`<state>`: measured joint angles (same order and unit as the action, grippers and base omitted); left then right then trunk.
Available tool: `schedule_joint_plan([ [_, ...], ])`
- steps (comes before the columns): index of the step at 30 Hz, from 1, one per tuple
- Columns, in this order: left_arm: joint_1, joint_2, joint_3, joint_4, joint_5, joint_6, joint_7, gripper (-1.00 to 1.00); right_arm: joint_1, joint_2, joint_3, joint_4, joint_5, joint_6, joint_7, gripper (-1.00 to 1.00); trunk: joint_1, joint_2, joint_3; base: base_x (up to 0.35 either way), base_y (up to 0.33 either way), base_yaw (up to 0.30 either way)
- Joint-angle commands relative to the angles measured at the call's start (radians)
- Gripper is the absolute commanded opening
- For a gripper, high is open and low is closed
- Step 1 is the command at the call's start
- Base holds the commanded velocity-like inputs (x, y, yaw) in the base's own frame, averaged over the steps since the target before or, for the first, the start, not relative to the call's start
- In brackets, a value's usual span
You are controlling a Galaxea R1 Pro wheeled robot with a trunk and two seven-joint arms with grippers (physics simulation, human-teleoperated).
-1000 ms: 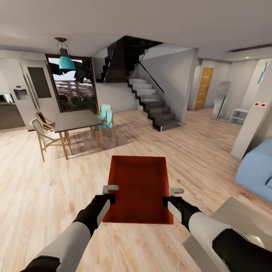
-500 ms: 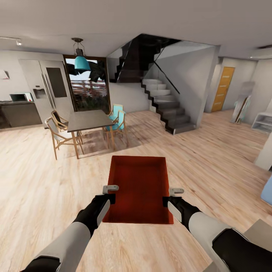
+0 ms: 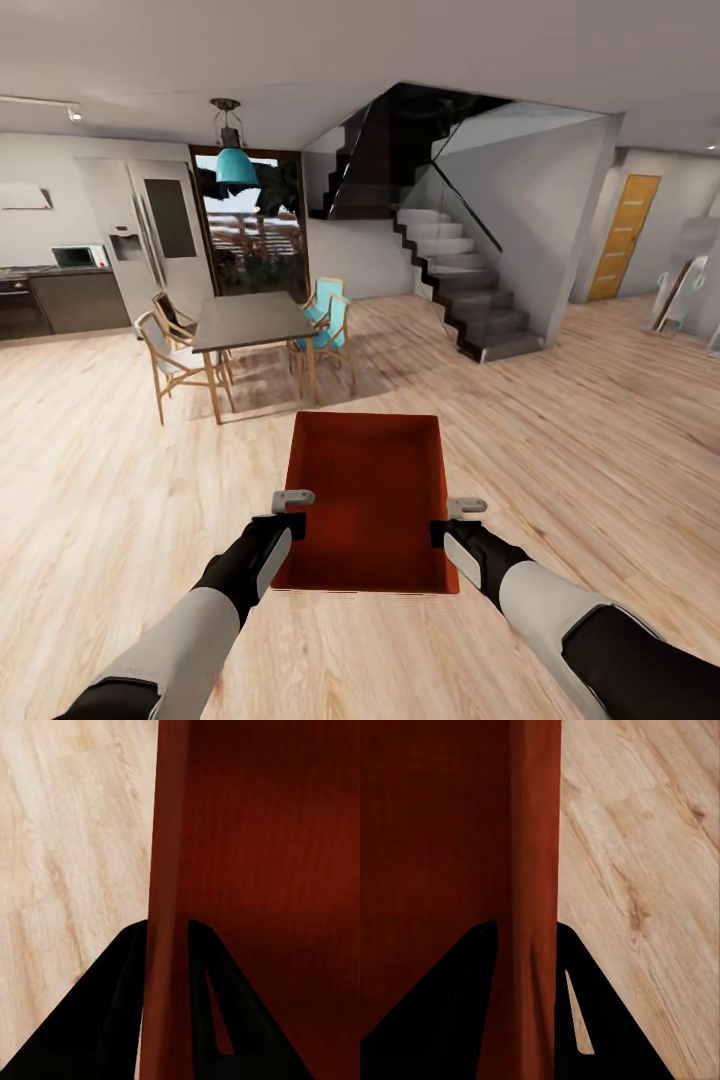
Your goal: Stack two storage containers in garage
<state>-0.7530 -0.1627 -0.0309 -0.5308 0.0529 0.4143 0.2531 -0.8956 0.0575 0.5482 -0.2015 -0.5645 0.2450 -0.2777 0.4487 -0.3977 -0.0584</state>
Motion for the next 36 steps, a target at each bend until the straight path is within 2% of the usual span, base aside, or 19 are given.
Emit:
schedule_joint_plan([
  [1, 0.0, 0.002, -0.014, 0.01, 0.03, 0.044, 0.009, -1.0, -0.002, -0.007, -0.002, -0.006, 0.011, 0.005, -0.003, -1.0, 0.001, -0.002, -0.002, 0.322, 0.0, 0.0],
  [36, 0.0, 0.002, -0.014, 0.011, 0.03, 0.044, 0.009, -1.0, -0.002, -0.007, -0.002, -0.006, 0.011, 0.006, -0.003, -1.0, 0.001, -0.002, -0.002, 0.322, 0.0, -0.007],
])
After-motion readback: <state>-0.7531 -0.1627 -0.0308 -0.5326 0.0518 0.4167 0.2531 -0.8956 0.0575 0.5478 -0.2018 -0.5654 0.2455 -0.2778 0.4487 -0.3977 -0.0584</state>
